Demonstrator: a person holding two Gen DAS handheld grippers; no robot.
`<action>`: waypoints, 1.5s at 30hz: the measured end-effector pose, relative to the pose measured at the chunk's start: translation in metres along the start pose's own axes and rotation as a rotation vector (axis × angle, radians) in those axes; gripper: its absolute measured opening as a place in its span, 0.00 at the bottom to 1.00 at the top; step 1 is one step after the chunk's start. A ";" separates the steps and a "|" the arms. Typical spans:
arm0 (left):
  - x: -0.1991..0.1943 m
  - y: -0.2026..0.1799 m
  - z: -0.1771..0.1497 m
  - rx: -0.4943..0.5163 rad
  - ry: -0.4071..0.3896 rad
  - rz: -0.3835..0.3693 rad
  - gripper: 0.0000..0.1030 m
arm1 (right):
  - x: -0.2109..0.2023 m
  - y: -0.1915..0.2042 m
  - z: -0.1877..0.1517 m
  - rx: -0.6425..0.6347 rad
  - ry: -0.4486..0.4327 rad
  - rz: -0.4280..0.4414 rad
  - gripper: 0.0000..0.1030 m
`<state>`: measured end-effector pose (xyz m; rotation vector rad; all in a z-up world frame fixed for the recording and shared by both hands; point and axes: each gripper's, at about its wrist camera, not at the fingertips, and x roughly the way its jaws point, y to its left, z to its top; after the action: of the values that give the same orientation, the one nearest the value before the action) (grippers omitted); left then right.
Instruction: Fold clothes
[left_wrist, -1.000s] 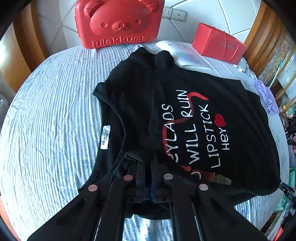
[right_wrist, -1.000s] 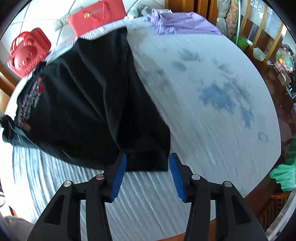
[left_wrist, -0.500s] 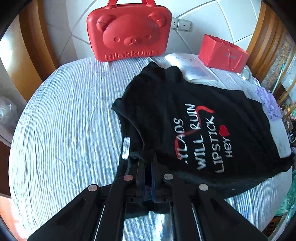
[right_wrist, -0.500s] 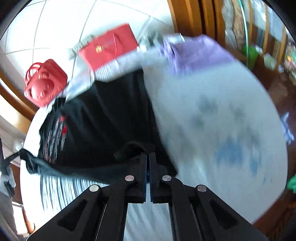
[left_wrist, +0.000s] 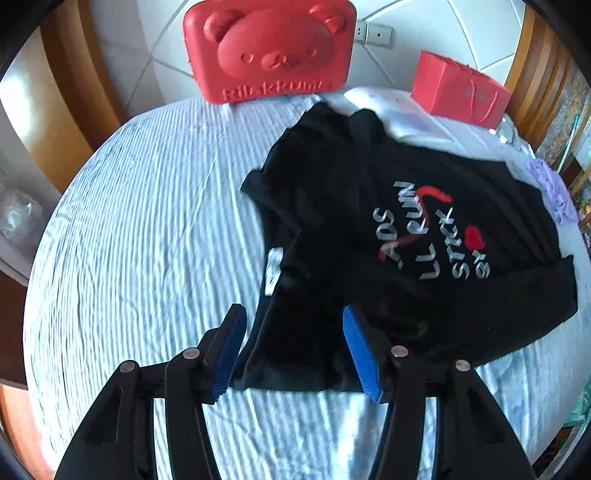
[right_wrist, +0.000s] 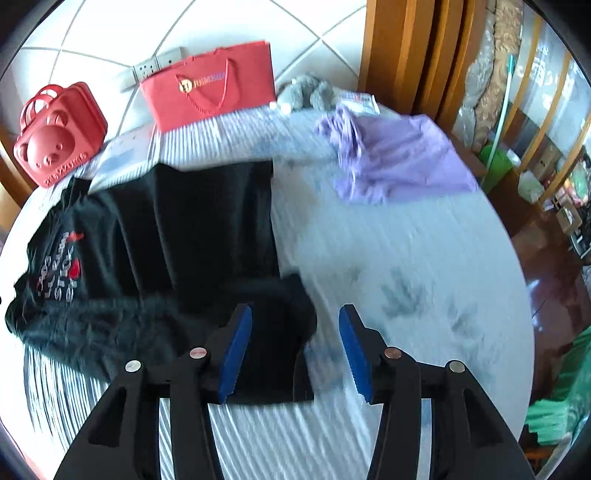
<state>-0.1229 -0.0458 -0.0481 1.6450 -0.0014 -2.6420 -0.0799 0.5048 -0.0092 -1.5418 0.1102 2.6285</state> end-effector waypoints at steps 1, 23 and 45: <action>0.004 0.001 -0.003 -0.001 0.004 0.002 0.54 | 0.003 -0.002 -0.009 0.012 0.016 0.007 0.48; 0.023 0.015 -0.042 0.014 0.160 -0.011 0.05 | 0.047 -0.009 -0.045 0.092 0.147 -0.060 0.00; -0.015 0.038 -0.040 0.099 0.080 -0.105 0.36 | -0.008 0.340 -0.073 -0.647 -0.002 0.460 0.19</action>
<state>-0.0791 -0.0829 -0.0521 1.8289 -0.0459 -2.6909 -0.0522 0.1584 -0.0320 -1.8698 -0.4958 3.2366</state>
